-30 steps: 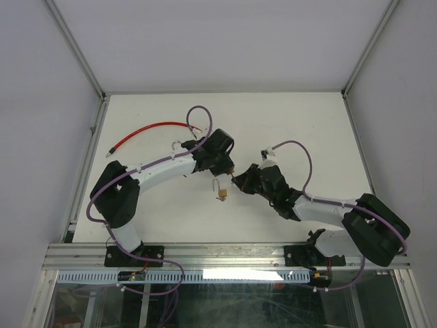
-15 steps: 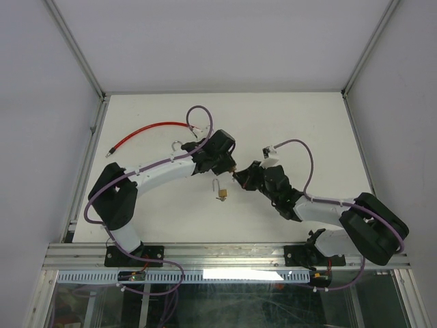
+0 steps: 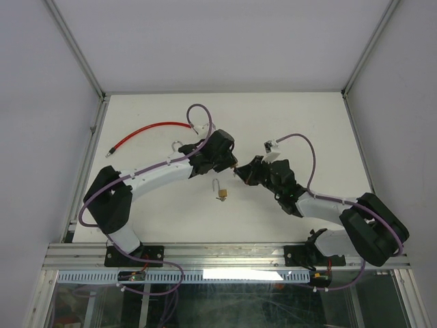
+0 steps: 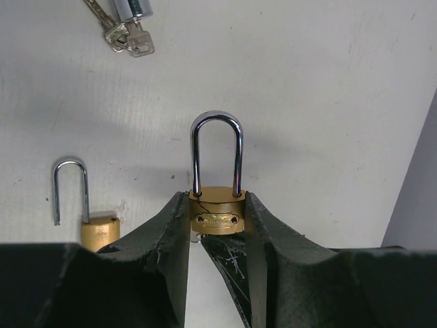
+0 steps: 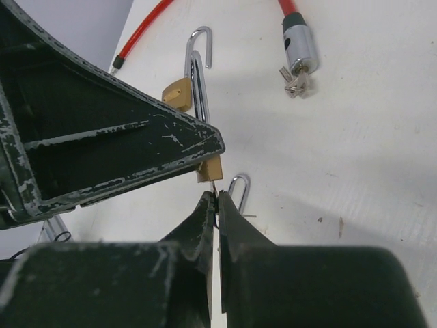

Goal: Unlock with the key

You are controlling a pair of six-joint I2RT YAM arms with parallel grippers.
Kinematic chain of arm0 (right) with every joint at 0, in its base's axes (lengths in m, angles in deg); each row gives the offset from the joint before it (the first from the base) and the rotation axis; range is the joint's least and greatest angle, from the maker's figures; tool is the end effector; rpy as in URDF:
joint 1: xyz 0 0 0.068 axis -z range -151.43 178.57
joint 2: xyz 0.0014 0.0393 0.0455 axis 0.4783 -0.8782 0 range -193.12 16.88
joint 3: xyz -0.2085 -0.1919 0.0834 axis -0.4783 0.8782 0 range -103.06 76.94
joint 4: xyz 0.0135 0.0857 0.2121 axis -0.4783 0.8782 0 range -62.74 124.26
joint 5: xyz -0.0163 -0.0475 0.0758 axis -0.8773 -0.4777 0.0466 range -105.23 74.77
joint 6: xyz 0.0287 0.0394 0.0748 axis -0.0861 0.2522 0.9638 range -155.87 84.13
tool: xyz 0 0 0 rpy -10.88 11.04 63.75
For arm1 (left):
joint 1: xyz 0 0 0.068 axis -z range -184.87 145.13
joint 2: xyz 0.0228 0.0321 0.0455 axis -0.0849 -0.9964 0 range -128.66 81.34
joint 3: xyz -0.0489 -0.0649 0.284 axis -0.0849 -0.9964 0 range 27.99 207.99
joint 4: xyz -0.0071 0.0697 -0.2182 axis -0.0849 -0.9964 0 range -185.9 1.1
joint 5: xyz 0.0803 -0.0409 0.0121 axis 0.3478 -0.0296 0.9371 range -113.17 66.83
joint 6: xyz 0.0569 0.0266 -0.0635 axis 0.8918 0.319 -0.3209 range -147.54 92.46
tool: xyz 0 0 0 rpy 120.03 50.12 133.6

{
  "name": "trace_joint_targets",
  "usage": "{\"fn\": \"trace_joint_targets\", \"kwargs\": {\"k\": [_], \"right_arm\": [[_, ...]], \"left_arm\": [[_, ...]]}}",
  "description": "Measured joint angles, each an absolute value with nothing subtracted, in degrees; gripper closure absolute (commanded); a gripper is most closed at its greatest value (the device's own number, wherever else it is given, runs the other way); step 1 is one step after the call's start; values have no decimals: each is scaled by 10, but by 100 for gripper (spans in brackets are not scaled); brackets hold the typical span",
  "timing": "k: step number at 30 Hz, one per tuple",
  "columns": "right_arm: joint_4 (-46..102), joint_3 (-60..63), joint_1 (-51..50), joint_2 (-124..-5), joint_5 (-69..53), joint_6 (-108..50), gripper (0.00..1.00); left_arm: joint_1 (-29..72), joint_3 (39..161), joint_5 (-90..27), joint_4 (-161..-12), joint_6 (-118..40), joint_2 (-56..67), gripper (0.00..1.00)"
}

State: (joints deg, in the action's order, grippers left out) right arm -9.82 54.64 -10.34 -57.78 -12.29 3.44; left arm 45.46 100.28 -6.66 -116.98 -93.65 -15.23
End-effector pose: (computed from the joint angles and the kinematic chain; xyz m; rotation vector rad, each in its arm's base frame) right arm 0.2060 0.1714 0.2204 -0.0315 1.9577 0.9819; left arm 0.2479 -0.2634 0.2481 -0.4669 2.4661 -0.5347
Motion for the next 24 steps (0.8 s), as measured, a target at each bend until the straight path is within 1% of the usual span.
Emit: {"fn": "trace_joint_targets", "kwargs": {"k": [4, 11, 19, 21, 24], "right_arm": [[-116, 546, -87, -576, -84, 38, 100], [-165, 546, -52, -543, 16, 62, 100], [-255, 546, -11, -550, 120, 145, 100], [-278, 544, -6, -559, 141, 164, 94], [-281, 534, -2, -562, 164, 170, 82]], "left_arm": [[455, 941, -67, -1094, -912, -103, 92], [455, 806, -87, -911, -863, 19, 94], [455, 711, -115, -722, -813, 78, 95], [455, 700, -116, -703, -802, 87, 95], [454, 695, -121, -695, -778, 100, 97]]}}
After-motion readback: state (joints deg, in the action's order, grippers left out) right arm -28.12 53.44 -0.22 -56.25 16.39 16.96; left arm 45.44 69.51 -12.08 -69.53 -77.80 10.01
